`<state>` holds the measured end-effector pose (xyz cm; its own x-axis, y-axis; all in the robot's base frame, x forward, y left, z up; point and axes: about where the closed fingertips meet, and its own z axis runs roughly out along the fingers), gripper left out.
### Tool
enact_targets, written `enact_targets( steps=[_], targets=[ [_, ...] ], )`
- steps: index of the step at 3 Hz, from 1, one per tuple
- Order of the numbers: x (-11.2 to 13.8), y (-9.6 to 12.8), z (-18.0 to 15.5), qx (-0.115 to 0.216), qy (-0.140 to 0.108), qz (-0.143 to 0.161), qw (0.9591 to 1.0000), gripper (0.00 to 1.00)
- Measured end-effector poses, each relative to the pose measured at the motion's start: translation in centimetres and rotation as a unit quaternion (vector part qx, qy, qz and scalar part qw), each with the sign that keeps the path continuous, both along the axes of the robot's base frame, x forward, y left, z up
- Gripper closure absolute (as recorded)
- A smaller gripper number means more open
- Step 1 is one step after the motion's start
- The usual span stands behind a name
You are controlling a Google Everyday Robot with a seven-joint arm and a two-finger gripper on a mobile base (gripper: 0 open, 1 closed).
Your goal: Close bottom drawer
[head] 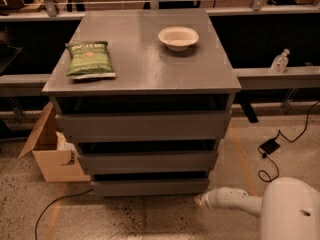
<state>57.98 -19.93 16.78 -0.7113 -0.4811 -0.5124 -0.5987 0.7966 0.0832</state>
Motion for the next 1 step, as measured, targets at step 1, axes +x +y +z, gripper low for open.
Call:
enact_targets(
  steps=[1],
  targets=[
    [-1.02, -4.54, -0.1, -0.024, 0.022, -0.051, 0.9982, 1.0]
  ],
)
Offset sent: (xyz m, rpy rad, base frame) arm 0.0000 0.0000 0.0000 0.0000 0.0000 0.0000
